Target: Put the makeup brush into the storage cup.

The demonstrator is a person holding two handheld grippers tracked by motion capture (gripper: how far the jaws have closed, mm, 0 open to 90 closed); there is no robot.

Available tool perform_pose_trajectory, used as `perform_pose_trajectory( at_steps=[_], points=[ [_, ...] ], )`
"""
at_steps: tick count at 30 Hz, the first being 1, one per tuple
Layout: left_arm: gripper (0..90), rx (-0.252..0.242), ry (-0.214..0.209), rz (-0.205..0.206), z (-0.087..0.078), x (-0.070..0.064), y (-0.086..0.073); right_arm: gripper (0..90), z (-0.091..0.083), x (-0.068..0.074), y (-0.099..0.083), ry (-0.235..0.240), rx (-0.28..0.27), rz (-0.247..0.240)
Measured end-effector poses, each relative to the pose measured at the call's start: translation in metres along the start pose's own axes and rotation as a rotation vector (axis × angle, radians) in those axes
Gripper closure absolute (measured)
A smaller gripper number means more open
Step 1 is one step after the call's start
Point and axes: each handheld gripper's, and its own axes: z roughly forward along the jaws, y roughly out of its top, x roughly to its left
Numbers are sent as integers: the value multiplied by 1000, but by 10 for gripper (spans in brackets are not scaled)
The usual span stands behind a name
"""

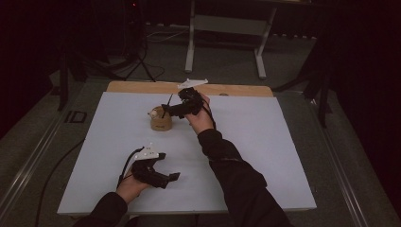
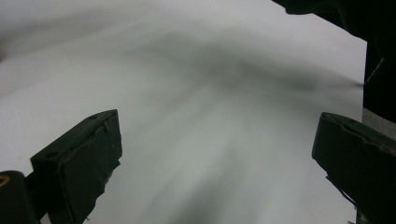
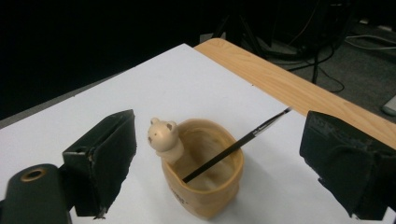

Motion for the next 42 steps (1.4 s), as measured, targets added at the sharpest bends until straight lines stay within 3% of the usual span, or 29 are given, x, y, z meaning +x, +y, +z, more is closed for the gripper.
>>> perform_pose_trajectory(
  at_steps=[20, 23, 27, 30, 36, 42],
  points=[
    [22, -4, 3, -5, 3, -2, 2, 127, -31, -2, -9, 69, -24, 31],
    [22, -9, -11, -5, 3, -1, 2, 135, -34, -1, -11, 64, -26, 21],
    [22, -19, -14, 12, 2, -1, 3, 150, -36, -1, -13, 95, -20, 23],
    [22, -22, -15, 15, 1, -1, 3, 156, -37, -1, -16, 113, -44, 1],
    [21, -23, -14, 20, 0, -1, 4, 136, -43, -2, -22, 104, -21, -19],
    [21, -30, -12, 21, -2, -2, 5, 142, -57, -3, -28, 95, -42, -26]
  ],
)
